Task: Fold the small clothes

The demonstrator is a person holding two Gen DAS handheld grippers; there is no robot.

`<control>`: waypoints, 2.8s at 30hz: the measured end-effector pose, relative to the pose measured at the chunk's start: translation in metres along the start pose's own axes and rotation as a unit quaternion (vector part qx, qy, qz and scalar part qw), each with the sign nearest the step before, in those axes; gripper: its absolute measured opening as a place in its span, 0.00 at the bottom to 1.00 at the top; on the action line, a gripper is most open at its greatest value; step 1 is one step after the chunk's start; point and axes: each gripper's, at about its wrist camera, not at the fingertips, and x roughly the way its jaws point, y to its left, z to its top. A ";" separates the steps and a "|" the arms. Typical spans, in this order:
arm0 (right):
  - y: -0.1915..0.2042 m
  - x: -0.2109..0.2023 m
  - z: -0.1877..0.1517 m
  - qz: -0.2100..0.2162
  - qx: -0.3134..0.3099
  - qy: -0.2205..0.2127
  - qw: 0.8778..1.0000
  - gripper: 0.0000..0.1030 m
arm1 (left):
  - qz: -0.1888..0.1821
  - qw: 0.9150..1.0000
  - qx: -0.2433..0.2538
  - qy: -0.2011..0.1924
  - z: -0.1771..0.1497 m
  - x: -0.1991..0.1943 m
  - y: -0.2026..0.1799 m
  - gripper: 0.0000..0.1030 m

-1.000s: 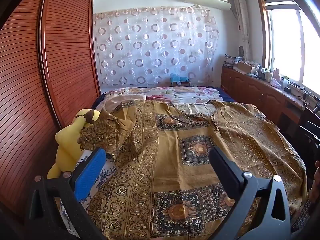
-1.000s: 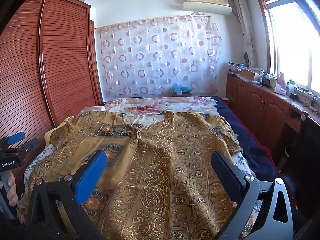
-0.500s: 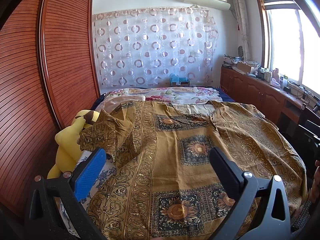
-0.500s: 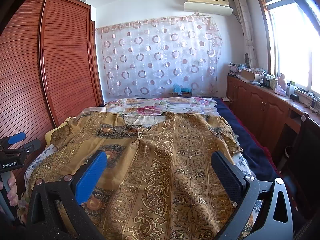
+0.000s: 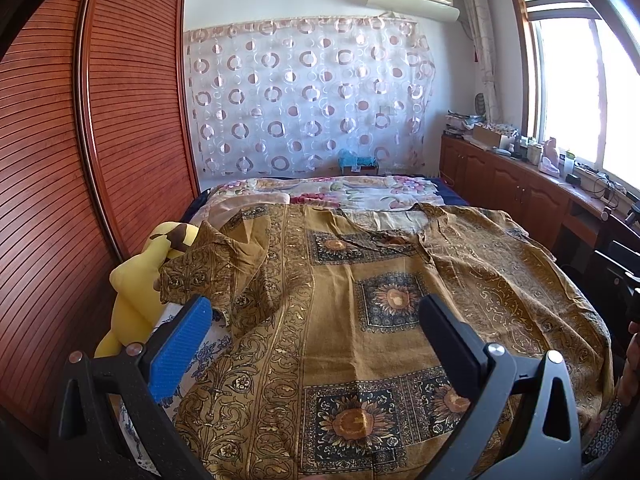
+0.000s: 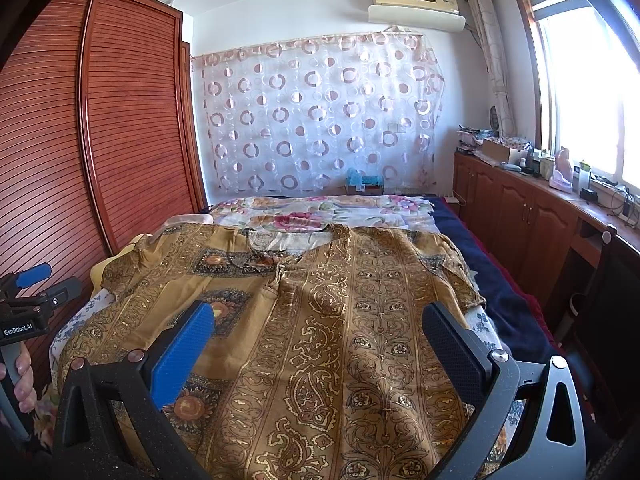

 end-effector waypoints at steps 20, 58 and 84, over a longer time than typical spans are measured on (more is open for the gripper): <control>0.001 -0.001 0.002 0.000 0.000 -0.002 1.000 1.00 | -0.001 1.000 0.001 -0.002 0.008 -0.004 -0.003 1.00; 0.008 0.019 0.018 0.067 -0.021 -0.002 0.998 1.00 | 0.034 0.998 0.016 0.050 0.007 0.042 0.034 1.00; 0.022 0.091 0.031 0.112 -0.122 0.081 0.983 0.96 | 0.011 0.983 -0.071 0.171 -0.005 0.143 0.188 0.79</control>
